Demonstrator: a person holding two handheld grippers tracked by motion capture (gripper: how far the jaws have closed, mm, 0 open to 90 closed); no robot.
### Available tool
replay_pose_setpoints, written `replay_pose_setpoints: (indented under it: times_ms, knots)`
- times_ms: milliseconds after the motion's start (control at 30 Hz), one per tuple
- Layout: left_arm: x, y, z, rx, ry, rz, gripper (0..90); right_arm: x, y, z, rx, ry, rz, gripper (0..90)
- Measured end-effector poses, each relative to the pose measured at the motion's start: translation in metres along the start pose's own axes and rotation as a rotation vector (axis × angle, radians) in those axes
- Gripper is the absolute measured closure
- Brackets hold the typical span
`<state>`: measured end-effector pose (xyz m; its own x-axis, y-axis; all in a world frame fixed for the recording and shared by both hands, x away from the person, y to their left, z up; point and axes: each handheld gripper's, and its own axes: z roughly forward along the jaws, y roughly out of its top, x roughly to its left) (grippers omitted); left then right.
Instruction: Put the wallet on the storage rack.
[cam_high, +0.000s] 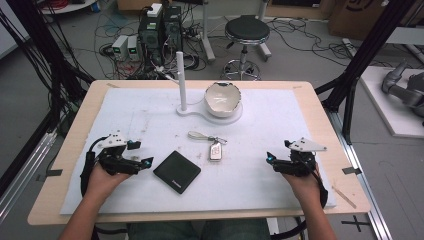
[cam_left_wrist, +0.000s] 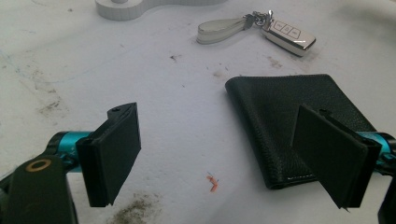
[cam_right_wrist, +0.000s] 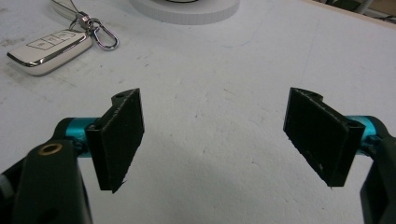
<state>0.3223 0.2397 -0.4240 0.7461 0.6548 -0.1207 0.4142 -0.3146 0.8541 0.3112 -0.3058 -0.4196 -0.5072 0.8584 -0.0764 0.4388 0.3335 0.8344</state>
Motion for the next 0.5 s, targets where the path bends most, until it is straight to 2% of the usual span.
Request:
replay_pose_setpoints:
  times_ms: [333,500]
  knots:
    - [-0.0031,0.0006,0.0036,0.005,-0.021,-0.002,16.0,-0.0016,-0.0007,-0.0008,0.003,-0.006,-0.001,20.7]
    - [-0.0059,0.0004,0.0108,0.022,-0.038,-0.005,16.0,-0.0018,-0.0005,-0.0016,0.0,-0.01,0.002,20.6]
